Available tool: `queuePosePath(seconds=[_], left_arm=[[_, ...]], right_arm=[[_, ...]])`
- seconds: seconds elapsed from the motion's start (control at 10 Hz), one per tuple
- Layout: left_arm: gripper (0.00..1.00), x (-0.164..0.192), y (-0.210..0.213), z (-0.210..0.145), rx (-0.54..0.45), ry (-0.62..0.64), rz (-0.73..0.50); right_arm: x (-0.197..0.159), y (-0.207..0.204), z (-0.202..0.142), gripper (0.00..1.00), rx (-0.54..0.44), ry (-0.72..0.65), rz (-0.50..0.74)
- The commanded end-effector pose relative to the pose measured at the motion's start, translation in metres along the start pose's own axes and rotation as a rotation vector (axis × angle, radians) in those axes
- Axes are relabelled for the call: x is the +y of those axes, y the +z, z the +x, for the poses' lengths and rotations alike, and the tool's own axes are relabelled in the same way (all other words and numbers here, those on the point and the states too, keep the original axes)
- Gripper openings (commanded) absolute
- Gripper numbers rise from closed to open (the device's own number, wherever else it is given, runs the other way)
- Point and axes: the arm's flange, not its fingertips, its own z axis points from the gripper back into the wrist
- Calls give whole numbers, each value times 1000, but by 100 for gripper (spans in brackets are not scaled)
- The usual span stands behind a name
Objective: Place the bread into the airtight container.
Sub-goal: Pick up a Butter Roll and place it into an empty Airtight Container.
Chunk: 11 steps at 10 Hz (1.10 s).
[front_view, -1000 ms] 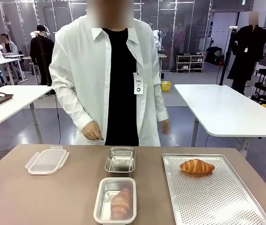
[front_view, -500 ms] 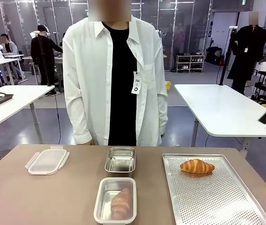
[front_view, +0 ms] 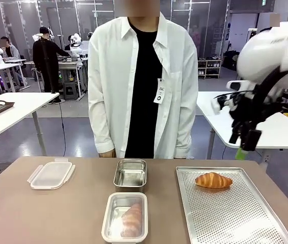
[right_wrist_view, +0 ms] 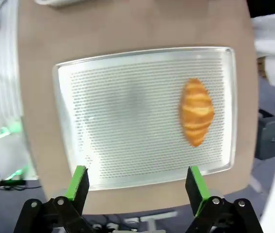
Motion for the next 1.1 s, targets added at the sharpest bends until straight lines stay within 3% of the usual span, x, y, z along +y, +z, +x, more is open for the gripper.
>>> queuePosePath(seconds=[0.0, 0.5, 1.0], left_arm=[[100, -1, 1, 0, 1, -15, -8], [100, -1, 1, 0, 1, -15, -8], [100, -1, 1, 0, 1, -15, -8]], right_arm=[[-14, -37, -2, 100, 14, -12, -38], [-34, -100, -7, 100, 31, 32, -118], [-35, -89, -1, 100, 17, 11, -101]])
